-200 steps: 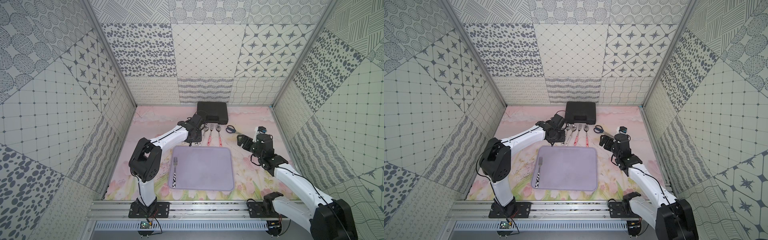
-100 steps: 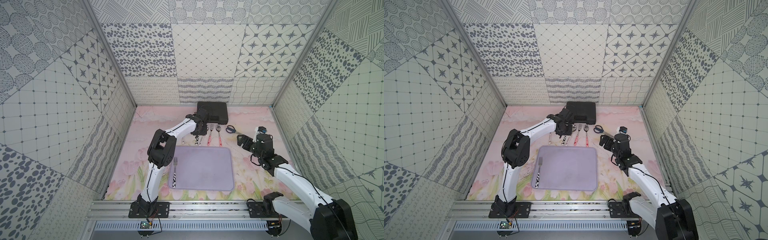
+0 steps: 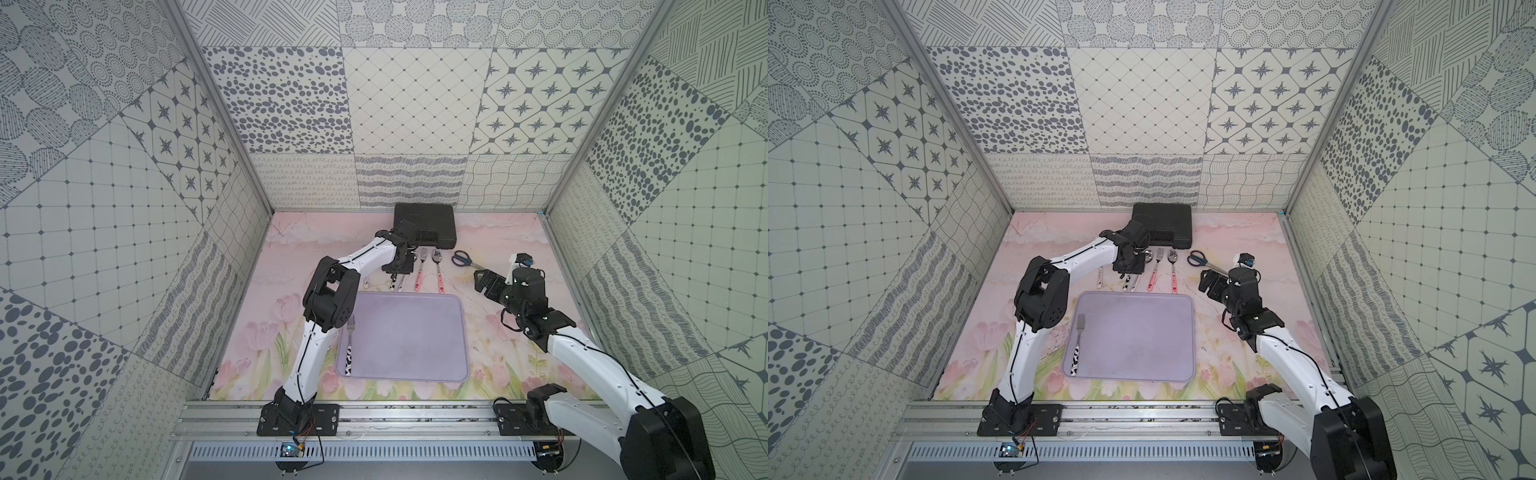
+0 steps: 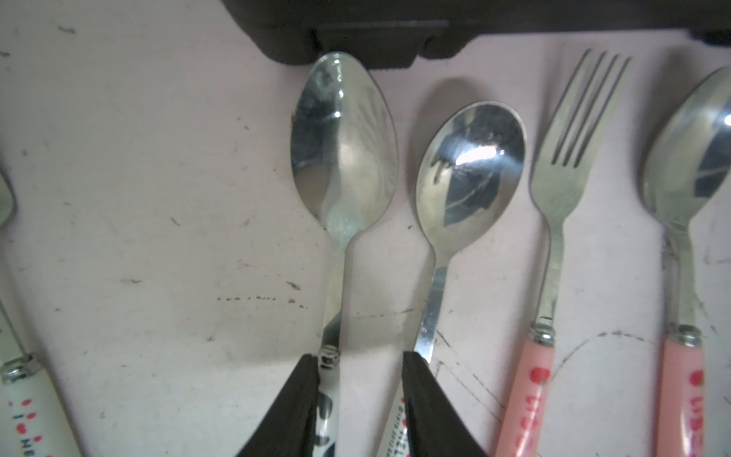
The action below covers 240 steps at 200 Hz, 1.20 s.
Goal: Set the spoon and fork side by side
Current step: Pick up the spoon from the center of the board.
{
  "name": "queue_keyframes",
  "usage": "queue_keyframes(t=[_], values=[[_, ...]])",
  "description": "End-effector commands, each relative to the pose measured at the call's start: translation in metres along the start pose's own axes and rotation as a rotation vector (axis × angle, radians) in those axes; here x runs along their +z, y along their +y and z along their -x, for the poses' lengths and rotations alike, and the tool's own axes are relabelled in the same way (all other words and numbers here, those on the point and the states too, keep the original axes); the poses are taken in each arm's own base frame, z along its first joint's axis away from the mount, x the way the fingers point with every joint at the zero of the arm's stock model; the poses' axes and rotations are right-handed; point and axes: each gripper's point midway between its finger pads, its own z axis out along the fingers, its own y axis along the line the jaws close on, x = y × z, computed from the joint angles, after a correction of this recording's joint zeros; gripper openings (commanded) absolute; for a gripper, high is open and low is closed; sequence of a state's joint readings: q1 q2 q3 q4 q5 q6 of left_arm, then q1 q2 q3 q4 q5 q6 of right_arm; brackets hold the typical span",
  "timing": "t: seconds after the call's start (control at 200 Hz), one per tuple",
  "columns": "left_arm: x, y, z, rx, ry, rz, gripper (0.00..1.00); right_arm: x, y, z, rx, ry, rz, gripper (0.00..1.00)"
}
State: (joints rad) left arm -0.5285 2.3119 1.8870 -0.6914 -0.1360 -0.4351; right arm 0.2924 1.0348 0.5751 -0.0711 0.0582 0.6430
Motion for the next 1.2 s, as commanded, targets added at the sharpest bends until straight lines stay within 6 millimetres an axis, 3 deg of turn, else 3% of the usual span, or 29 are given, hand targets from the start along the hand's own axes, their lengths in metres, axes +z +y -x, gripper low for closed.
queue_keyframes(t=[0.0,0.23,0.63,0.885,1.196], values=[[0.008,0.016,-0.011,0.021,0.051,0.057,0.37,0.002,-0.001,0.001,0.003,-0.017,-0.004,0.97],[0.012,0.020,-0.016,0.023,0.065,0.077,0.33,0.002,-0.001,0.001,0.002,-0.018,-0.005,0.97],[0.012,0.027,-0.025,0.021,0.085,0.099,0.00,0.001,-0.001,0.002,0.003,-0.019,-0.003,0.97],[-0.003,0.027,-0.022,0.008,0.058,0.088,0.00,0.000,0.000,0.002,0.005,-0.020,0.001,0.97],[-0.039,0.027,-0.016,-0.008,-0.012,0.058,0.00,0.000,0.001,0.001,0.007,-0.016,0.004,0.97]])
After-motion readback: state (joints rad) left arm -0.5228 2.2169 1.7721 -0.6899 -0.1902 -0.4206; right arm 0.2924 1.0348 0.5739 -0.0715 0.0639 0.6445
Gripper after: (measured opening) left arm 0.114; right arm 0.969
